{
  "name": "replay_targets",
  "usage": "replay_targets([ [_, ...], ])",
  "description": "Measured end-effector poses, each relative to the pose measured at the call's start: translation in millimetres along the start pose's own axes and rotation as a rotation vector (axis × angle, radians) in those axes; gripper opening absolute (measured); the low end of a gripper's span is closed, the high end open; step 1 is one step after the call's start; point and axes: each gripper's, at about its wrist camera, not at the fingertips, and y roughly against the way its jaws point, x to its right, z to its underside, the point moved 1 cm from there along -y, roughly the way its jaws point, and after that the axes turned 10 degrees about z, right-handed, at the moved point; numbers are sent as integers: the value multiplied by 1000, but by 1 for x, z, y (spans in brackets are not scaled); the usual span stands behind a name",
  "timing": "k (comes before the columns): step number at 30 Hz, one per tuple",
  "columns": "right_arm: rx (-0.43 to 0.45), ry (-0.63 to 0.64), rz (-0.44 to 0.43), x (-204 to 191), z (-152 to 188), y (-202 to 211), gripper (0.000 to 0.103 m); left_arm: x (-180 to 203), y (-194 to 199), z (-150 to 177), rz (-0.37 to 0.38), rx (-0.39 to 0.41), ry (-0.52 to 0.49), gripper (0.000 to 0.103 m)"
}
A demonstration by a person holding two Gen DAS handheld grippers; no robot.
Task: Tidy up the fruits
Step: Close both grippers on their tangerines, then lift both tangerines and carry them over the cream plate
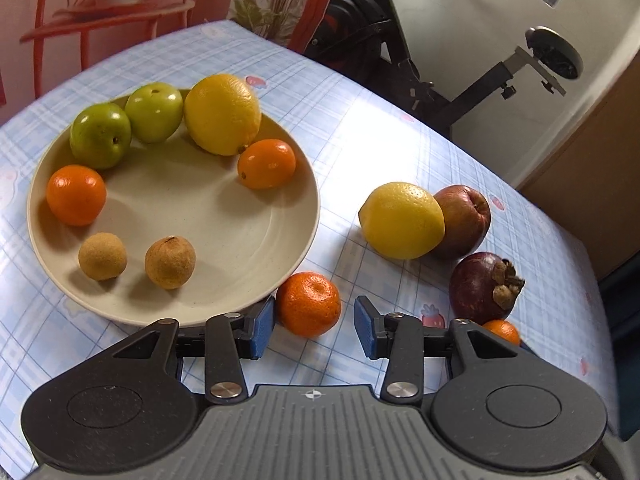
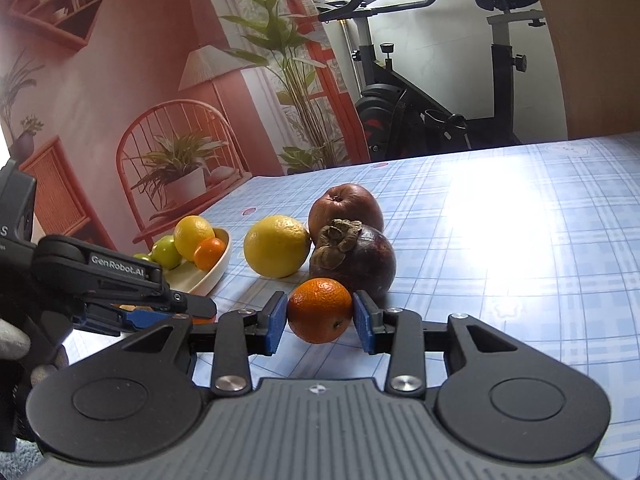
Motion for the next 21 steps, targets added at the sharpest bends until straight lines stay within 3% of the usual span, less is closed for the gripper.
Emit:
replay_targets([
  [3, 0, -2, -2, 1, 0, 0, 39, 4, 1, 5, -22, 19, -56, 37],
  [12, -9, 2, -10, 0, 0, 0, 39, 6, 14, 19, 2, 16, -149, 37],
  [21, -17, 10, -9, -1, -1, -2, 39, 5, 12, 21, 16, 15, -156, 37],
])
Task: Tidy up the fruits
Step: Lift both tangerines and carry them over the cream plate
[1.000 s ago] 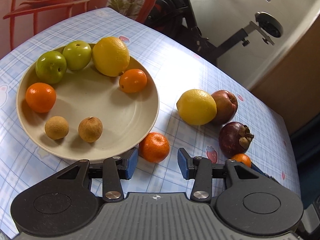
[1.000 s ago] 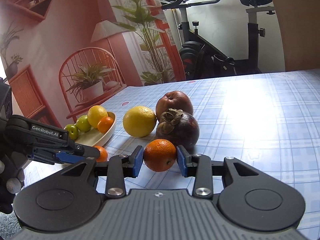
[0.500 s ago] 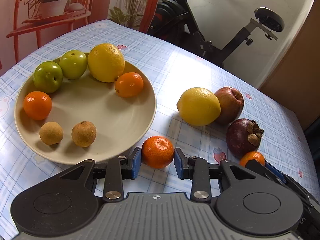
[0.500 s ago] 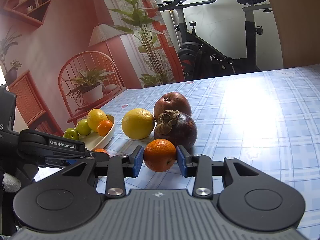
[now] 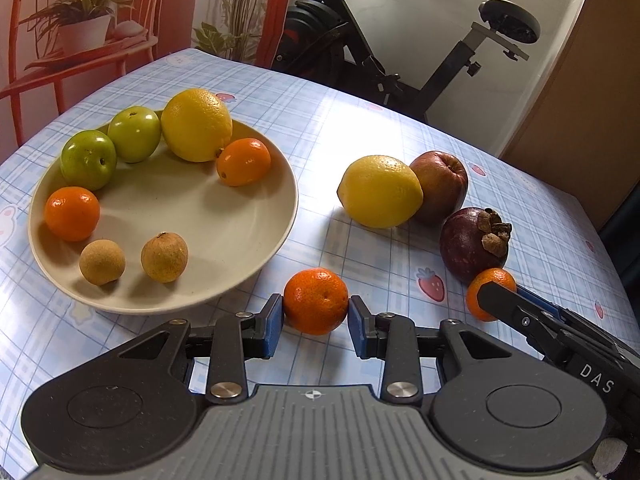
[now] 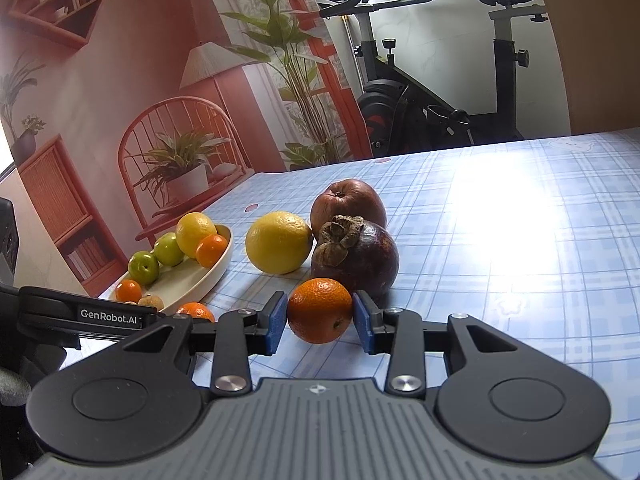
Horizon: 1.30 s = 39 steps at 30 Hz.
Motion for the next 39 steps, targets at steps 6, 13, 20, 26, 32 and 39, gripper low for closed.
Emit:
replay_targets([
  [6, -2, 2, -2, 0, -1, -1, 39, 0, 1, 0, 3, 1, 2, 37],
  [13, -4, 4, -2, -1, 0, -2, 39, -2, 1, 0, 9, 5, 4, 37],
  [20, -5, 5, -3, -1, 0, -3, 39, -2, 2, 0, 10, 8, 6, 37],
  [26, -6, 5, -3, -1, 0, -3, 39, -2, 2, 0, 10, 8, 5, 37],
  [32, -6, 5, -3, -1, 0, -3, 39, -2, 2, 0, 11, 9, 7, 37],
  [39, -6, 5, -4, -1, 0, -3, 39, -4, 7, -3, 23, 14, 26, 36],
])
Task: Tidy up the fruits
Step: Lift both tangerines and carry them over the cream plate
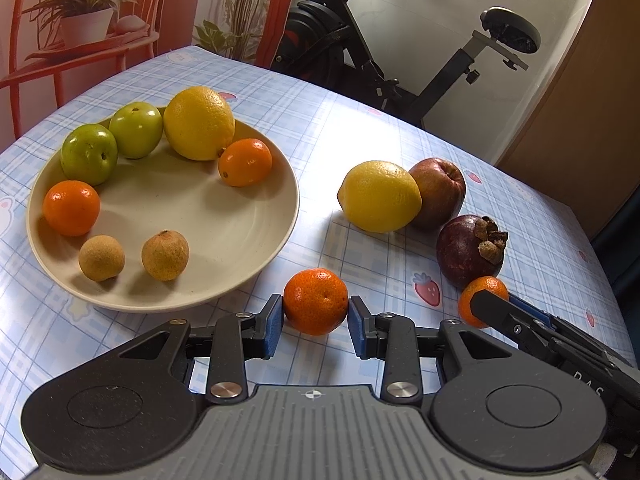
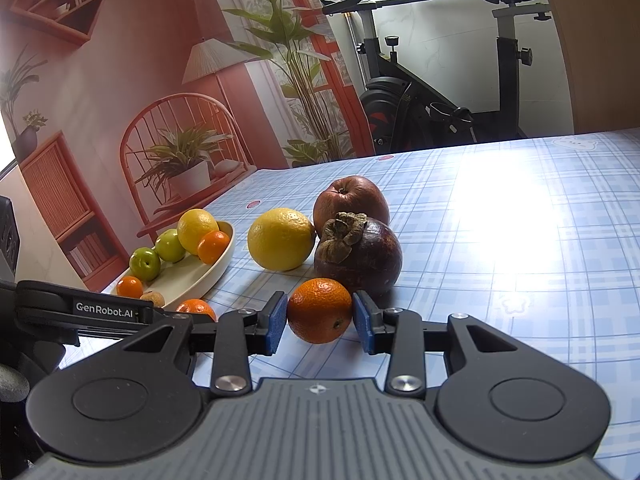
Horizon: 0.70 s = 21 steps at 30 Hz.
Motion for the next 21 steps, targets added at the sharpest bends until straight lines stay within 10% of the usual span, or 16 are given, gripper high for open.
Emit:
replay_targets([
  [21, -11, 60, -5, -9, 3, 1, 39, -26, 31, -50, 69, 90, -19, 36],
])
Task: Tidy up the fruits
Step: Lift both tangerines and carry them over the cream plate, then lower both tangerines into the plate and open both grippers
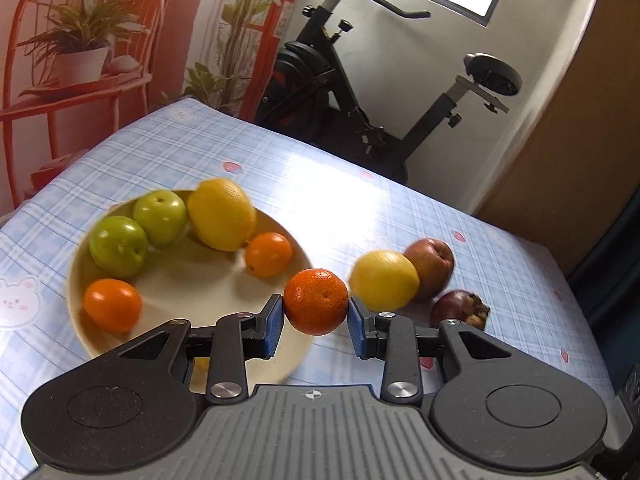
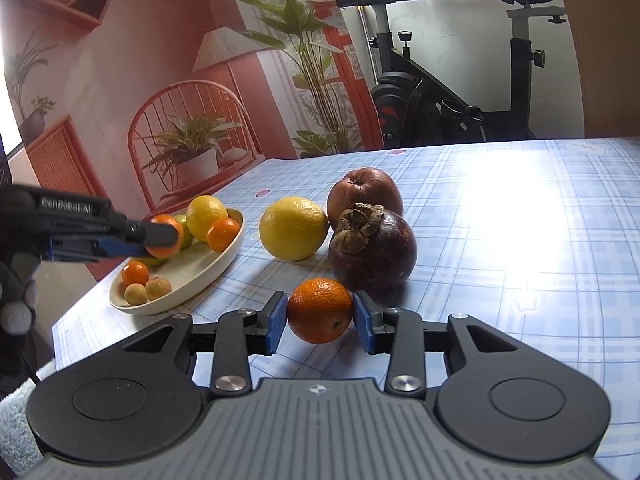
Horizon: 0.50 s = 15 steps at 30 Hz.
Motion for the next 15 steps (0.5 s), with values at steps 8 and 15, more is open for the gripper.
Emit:
replay_targets([
  [8, -19, 65, 30, -14, 5, 1, 39, -40, -1, -25, -4, -32, 30, 36],
  [15, -43, 118, 33, -32, -2, -5, 39, -61, -13, -35, -7, -80, -14, 36],
])
